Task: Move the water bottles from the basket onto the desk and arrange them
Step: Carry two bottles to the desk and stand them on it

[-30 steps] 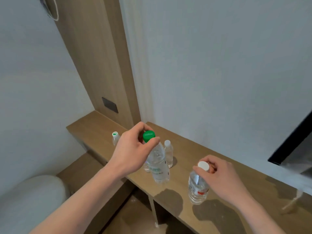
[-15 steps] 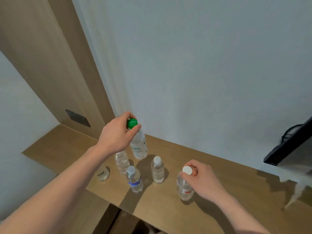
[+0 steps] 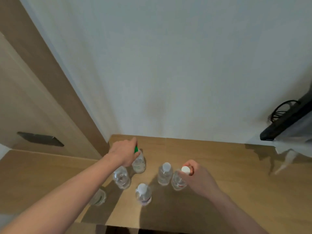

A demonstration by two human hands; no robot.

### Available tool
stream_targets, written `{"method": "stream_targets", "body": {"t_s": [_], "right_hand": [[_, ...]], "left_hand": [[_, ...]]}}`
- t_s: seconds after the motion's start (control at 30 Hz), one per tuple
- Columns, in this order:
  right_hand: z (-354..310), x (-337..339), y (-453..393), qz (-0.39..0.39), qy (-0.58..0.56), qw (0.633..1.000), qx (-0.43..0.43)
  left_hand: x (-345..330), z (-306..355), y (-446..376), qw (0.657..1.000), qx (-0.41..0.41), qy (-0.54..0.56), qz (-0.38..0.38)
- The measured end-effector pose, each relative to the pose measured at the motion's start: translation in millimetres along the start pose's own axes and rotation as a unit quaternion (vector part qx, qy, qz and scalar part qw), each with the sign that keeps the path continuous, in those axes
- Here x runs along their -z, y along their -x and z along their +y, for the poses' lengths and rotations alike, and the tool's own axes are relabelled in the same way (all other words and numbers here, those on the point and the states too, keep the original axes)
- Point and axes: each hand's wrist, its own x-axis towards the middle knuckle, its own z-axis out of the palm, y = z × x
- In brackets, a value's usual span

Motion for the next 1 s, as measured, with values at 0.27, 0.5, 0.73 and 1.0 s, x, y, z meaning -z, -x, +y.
{"method": "stream_targets", "body": {"t_s": [0.27, 0.5, 0.73, 1.0], "right_hand": [[-13.8, -27.8, 8.2, 0.040, 0.015, 0.997, -0.058], [-12.9, -30.7, 24.5, 0.035, -0.010, 0.996, -0.078], [-9.5, -7.9, 58.7, 0.049, -0.026, 0.996, -0.070], [41.9, 52.5, 145.0, 0.115, -0.064, 0.991, -0.035]], "left_hand": [[-13.5, -1.7, -17.6, 0.998, -0.042, -0.033, -0.020], [-1.1, -10.3, -10.2, 0.997, -0.051, -0.053, -0.027], [45.1, -2.1, 43.6, 0.993, -0.088, 0.047, 0.064], [63.2, 108.9, 122.4, 0.945, -0.250, 0.161, 0.135]]}}
